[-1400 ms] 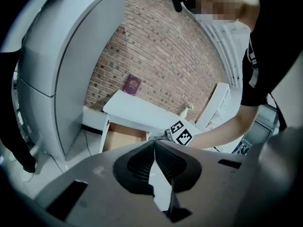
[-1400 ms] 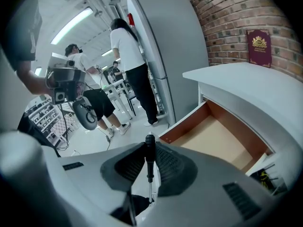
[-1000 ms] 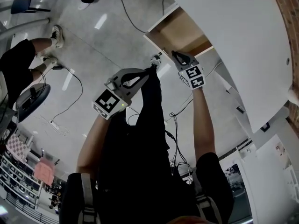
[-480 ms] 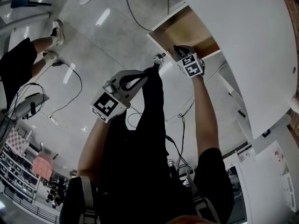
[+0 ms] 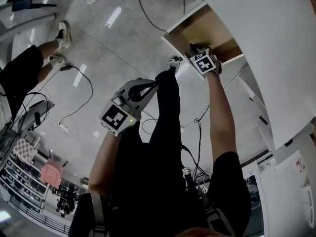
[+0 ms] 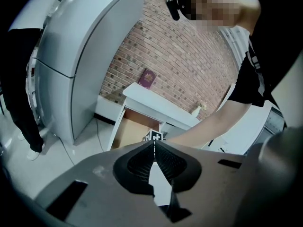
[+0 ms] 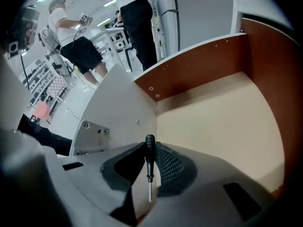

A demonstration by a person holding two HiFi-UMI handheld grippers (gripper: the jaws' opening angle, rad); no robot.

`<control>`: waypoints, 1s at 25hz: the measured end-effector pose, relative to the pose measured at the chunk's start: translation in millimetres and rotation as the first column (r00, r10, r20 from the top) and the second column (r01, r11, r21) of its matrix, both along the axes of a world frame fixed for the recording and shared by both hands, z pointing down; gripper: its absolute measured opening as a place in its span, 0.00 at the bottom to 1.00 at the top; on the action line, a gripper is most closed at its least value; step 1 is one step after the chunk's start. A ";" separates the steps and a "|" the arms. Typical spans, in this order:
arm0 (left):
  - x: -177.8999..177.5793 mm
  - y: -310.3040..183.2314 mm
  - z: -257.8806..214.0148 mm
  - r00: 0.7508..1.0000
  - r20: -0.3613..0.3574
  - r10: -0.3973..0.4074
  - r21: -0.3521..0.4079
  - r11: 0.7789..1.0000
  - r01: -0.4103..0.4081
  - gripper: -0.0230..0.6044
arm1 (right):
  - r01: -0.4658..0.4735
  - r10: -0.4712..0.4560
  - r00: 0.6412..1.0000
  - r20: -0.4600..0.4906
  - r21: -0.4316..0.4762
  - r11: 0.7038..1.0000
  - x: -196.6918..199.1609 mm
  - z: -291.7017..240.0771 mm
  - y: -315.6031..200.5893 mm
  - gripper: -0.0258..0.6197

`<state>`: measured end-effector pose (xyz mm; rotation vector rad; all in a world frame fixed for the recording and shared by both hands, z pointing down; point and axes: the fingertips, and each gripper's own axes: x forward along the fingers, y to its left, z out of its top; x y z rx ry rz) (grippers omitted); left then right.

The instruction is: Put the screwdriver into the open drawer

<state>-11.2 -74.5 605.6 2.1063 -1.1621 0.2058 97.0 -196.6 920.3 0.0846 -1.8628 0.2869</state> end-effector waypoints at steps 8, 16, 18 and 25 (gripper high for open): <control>-3.6 0.1 5.6 0.999 -0.014 -0.034 -0.026 0.999 0.034 0.06 | 0.009 -0.008 1.000 -0.019 0.004 1.000 -2.7 19.4 -4.6 0.23; 0.5 -1.0 11.3 0.999 -0.020 -0.043 -0.036 0.998 0.042 0.06 | 0.018 -0.018 0.999 -0.031 0.006 1.000 -4.7 24.0 -8.3 0.23; 0.3 -1.4 13.0 0.999 -0.020 -0.045 -0.035 0.998 0.044 0.06 | 0.030 -0.030 0.999 -0.038 0.007 1.000 -4.9 27.8 -8.1 0.23; -0.5 3.4 15.3 0.999 -0.013 -0.046 -0.042 0.998 0.046 0.06 | 0.041 -0.040 0.999 -0.023 0.027 0.999 -6.7 36.1 -9.2 0.23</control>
